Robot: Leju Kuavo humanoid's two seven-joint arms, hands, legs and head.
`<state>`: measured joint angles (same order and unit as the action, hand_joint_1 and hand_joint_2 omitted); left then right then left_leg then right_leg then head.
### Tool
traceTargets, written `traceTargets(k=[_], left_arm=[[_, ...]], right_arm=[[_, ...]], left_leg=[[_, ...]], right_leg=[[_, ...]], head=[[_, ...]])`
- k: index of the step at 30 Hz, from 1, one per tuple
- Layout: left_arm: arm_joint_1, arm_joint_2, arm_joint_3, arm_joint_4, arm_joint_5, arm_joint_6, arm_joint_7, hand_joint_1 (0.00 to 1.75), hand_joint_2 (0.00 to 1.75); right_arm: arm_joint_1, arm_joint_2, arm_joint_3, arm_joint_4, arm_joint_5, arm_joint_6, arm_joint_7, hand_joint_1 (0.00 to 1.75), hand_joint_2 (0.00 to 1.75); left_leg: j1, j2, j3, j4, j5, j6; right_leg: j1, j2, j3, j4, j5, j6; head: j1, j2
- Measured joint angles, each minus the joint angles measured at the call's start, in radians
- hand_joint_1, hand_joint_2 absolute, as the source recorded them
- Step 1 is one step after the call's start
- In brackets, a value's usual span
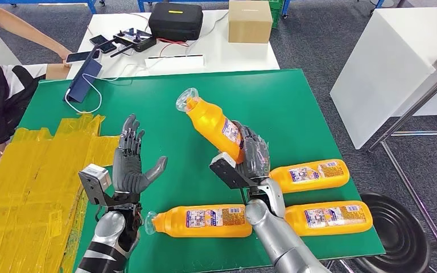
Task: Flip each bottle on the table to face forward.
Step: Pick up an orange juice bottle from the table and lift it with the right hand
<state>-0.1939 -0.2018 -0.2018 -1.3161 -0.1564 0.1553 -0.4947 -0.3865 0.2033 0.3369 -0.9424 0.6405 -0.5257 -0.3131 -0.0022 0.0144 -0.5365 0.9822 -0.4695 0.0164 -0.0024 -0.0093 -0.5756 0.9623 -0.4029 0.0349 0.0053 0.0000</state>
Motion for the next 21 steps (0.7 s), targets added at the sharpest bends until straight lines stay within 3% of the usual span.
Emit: traceTargets(k=[9,16,21], left_arm=[[-0.009,0.0,-0.019,0.0,0.0,-0.025,0.013,0.0,1.75],[-0.101,0.01,-0.094,0.061,0.058,-0.249,0.067,0.0,1.75],[-0.185,0.014,-0.151,0.134,0.07,-0.278,0.091,0.0,1.75]], right_arm=[[0.016,0.007,-0.038,-0.03,-0.048,0.024,-0.023,1.68,1.75],[0.016,0.036,-0.055,-0.032,-0.252,0.263,-0.166,1.65,1.75],[0.014,0.058,-0.036,-0.017,-0.323,0.408,-0.248,1.66,1.75]], left_leg=[[0.0,0.0,0.0,0.0,0.0,0.0],[0.0,0.0,0.0,0.0,0.0,0.0],[0.0,0.0,0.0,0.0,0.0,0.0]], right_leg=[[0.0,0.0,0.0,0.0,0.0,0.0],[0.0,0.0,0.0,0.0,0.0,0.0],[0.0,0.0,0.0,0.0,0.0,0.0]], head=[[0.0,0.0],[0.0,0.0],[0.0,0.0]])
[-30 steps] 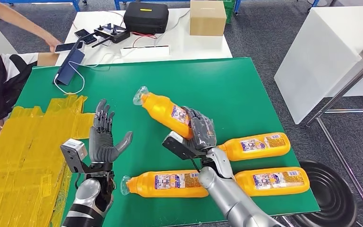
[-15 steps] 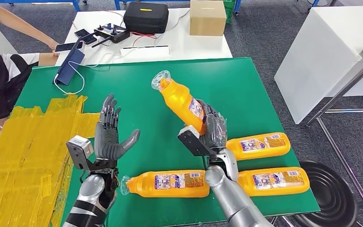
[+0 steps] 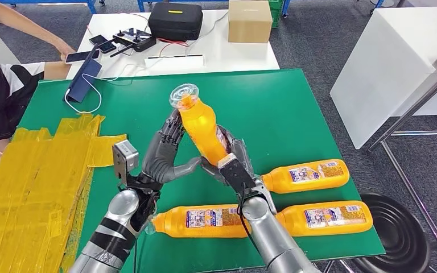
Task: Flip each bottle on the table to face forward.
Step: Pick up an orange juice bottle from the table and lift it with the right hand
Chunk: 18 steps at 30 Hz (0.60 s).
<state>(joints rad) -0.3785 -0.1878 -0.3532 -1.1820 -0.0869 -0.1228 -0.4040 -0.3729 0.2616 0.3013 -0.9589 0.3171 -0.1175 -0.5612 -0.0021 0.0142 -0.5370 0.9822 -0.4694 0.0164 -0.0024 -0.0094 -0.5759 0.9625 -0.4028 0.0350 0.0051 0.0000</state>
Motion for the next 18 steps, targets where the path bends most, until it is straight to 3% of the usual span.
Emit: traceTargets(k=[7,18], left_arm=[[-0.075,0.0,-0.039,0.091,0.028,0.001,0.01,0.0,1.75],[-0.119,0.001,-0.056,0.159,0.054,0.008,0.006,0.0,1.75]], right_arm=[[0.0,0.019,0.048,0.019,-0.025,0.035,-0.051,1.69,1.75],[-0.016,0.029,0.1,0.05,0.009,-0.017,-0.056,1.75,1.75]], left_leg=[[0.0,0.0,0.0,0.0,0.0,0.0],[0.0,0.0,-0.001,0.0,0.0,0.0]], right_leg=[[0.0,0.0,0.0,0.0,0.0,0.0],[0.0,0.0,0.0,0.0,0.0,0.0]], head=[[0.0,0.0],[0.0,0.0]])
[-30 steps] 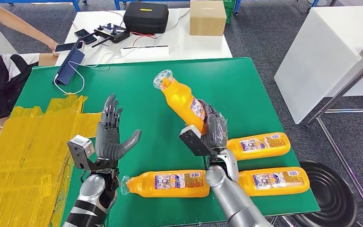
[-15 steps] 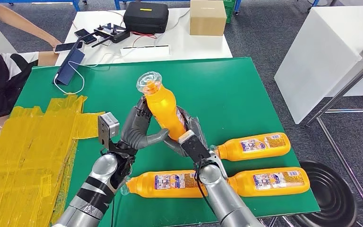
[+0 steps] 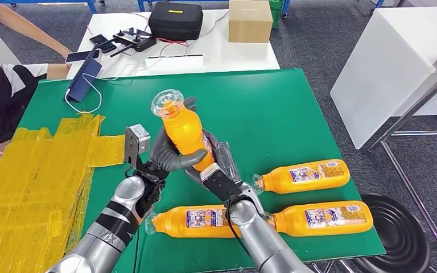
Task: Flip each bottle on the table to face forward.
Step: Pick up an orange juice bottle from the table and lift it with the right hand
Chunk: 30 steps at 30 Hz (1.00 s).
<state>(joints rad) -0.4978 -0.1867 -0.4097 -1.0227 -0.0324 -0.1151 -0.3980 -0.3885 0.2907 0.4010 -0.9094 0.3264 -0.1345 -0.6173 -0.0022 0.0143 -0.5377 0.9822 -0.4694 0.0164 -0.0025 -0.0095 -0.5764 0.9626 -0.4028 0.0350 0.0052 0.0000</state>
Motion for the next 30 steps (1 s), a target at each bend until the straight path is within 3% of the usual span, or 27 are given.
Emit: traceTargets(k=[11,12,15,16,30], left_arm=[[0.009,0.0,0.003,0.001,0.023,0.036,-0.014,0.02,1.75],[0.01,0.0,0.003,0.001,0.023,0.037,-0.014,0.31,1.75],[0.011,0.0,0.003,0.001,0.024,0.038,-0.014,1.61,1.75],[0.011,0.0,0.004,0.001,0.026,0.041,-0.015,1.75,1.75],[0.076,-0.004,0.018,-0.096,0.07,0.186,-0.046,1.75,1.75]], right_arm=[[-0.013,0.0,0.015,0.034,-0.014,-0.001,-0.007,1.75,1.75],[-0.013,0.0,0.015,0.035,-0.014,-0.001,-0.007,1.74,1.75],[-0.015,0.0,0.016,0.039,-0.015,-0.001,-0.007,1.73,1.75],[-0.015,0.0,0.016,0.041,-0.015,-0.001,-0.007,1.74,1.75],[-0.023,0.004,0.025,0.045,-0.013,-0.005,-0.008,1.75,1.75]], left_leg=[[0.0,0.0,0.0,0.0,0.0,0.0],[0.0,0.0,0.0,0.0,0.0,0.0],[0.0,0.0,0.0,0.0,0.0,0.0],[0.0,0.0,0.0,0.0,0.0,0.0],[0.0,0.0,0.0,0.0,0.0,0.0]], right_leg=[[0.0,0.0,0.0,0.0,0.0,0.0],[0.0,0.0,0.0,0.0,0.0,0.0],[0.0,0.0,0.0,0.0,0.0,0.0],[0.0,0.0,0.0,0.0,0.0,0.0],[0.0,0.0,-0.001,0.0,0.0,0.0]], head=[[0.0,0.0],[0.0,0.0],[0.0,0.0],[0.0,0.0],[0.0,0.0]])
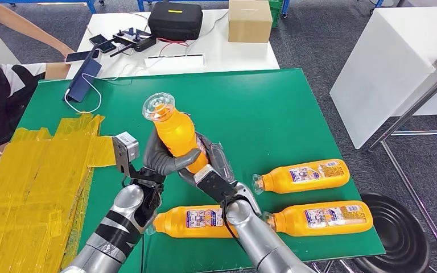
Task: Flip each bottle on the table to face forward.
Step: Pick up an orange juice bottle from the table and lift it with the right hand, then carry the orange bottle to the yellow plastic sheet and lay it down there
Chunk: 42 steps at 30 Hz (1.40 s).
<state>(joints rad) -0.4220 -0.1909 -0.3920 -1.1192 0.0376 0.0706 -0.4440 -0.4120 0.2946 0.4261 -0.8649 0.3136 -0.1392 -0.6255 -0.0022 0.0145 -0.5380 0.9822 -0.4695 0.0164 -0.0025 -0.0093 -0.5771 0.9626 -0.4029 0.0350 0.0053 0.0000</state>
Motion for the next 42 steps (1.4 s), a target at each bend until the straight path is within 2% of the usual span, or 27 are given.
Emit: traceTargets(k=[6,7,10,11,19,22,23,26,29,33,35,39,42], left_arm=[[0.022,-0.002,0.013,-0.04,-0.007,0.033,-0.008,1.75,1.75],[0.025,-0.002,0.013,-0.045,-0.009,0.035,-0.009,1.75,1.75],[0.031,-0.003,0.014,-0.06,-0.02,0.051,-0.014,1.75,1.75],[0.033,-0.004,0.014,-0.066,-0.026,0.06,-0.018,1.75,1.75],[0.025,-0.007,0.062,-0.132,-0.102,0.177,-0.035,1.75,1.75],[0.017,-0.002,0.08,-0.139,-0.199,0.259,-0.025,1.75,1.75],[0.014,0.002,0.088,-0.139,-0.239,0.29,-0.019,1.75,1.75],[0.003,0.014,0.116,-0.139,-0.368,0.383,-0.002,1.75,1.75],[-0.002,0.034,0.143,-0.135,-0.572,0.488,0.036,1.75,1.75],[-0.012,0.079,0.168,-0.107,-0.962,0.59,0.155,1.75,1.75],[-0.018,0.103,0.182,-0.082,-1.078,0.598,0.199,1.75,1.75],[-0.027,0.13,0.202,-0.04,-1.148,0.591,0.233,1.75,1.75],[-0.043,0.152,0.206,0.013,-1.238,0.537,0.29,1.75,1.75]], right_arm=[[-0.004,0.001,0.0,-0.009,-0.004,0.003,0.0,1.71,1.75],[-0.005,0.001,0.0,-0.01,-0.004,0.004,0.0,1.36,1.75],[-0.005,0.001,0.0,-0.016,-0.005,0.004,0.0,0.09,1.75],[-0.004,0.001,0.0,-0.019,-0.006,0.004,-0.001,0.0,1.75],[0.057,-0.008,-0.006,-0.099,0.0,-0.029,0.01,0.0,1.75],[0.078,-0.012,-0.006,-0.154,0.007,-0.038,0.041,0.0,0.44],[0.087,-0.014,-0.006,-0.179,-0.003,-0.027,0.054,0.0,0.44],[0.119,-0.022,-0.006,-0.254,-0.066,0.033,0.085,0.0,1.75],[0.151,-0.034,-0.006,-0.329,-0.123,0.076,0.102,0.0,1.75],[0.188,-0.048,-0.007,-0.415,-0.204,0.133,0.117,0.0,1.75],[0.202,-0.055,-0.007,-0.447,-0.224,0.148,0.12,0.0,1.75],[0.216,-0.066,-0.008,-0.491,-0.221,0.142,0.115,0.0,1.75],[0.224,-0.071,-0.008,-0.52,-0.196,0.121,0.11,0.0,1.75]], left_leg=[[0.0,0.0,0.0,0.0,0.0,0.0],[0.0,0.0,0.0,0.0,0.0,0.0],[0.0,0.0,0.0,0.0,0.0,0.0],[0.0,0.0,0.0,0.0,0.0,0.0],[0.0,0.0,0.0,0.0,0.0,0.0],[0.0,0.0,0.0,0.0,0.0,0.0],[0.0,0.0,0.0,0.0,0.0,0.0],[0.0,0.0,0.0,0.0,0.0,0.0],[0.0,0.0,0.0,0.0,0.0,0.0],[0.0,0.0,0.0,0.0,0.0,0.0],[0.0,0.0,0.0,0.0,0.0,0.0],[0.0,0.0,0.0,0.0,0.0,0.0],[0.0,0.0,0.0,0.0,0.0,0.0]], right_leg=[[0.0,0.0,0.0,0.0,0.0,0.0],[0.0,0.0,0.0,0.0,0.0,0.0],[0.0,0.0,0.0,0.0,0.0,0.0],[0.0,0.0,0.0,0.0,0.0,0.0],[0.0,0.0,0.0,0.0,0.0,0.0],[0.0,0.0,0.0,0.0,0.0,0.0],[0.0,0.0,0.0,0.0,0.0,0.0],[0.0,0.0,0.0,0.0,0.0,0.0],[0.0,0.0,0.0,0.0,0.0,0.0],[0.0,0.0,0.0,0.0,0.0,0.0],[0.0,0.0,0.0,0.0,0.0,0.0],[0.0,0.0,0.0,0.0,0.0,0.0],[0.0,0.0,0.0,0.0,0.0,0.0]], head=[[0.0,0.0],[0.0,0.0],[0.0,0.0],[0.0,0.0],[0.0,0.0],[0.0,0.0],[0.0,0.0],[0.0,0.0],[0.0,0.0],[0.0,0.0],[0.0,0.0],[0.0,0.0],[0.0,0.0]])
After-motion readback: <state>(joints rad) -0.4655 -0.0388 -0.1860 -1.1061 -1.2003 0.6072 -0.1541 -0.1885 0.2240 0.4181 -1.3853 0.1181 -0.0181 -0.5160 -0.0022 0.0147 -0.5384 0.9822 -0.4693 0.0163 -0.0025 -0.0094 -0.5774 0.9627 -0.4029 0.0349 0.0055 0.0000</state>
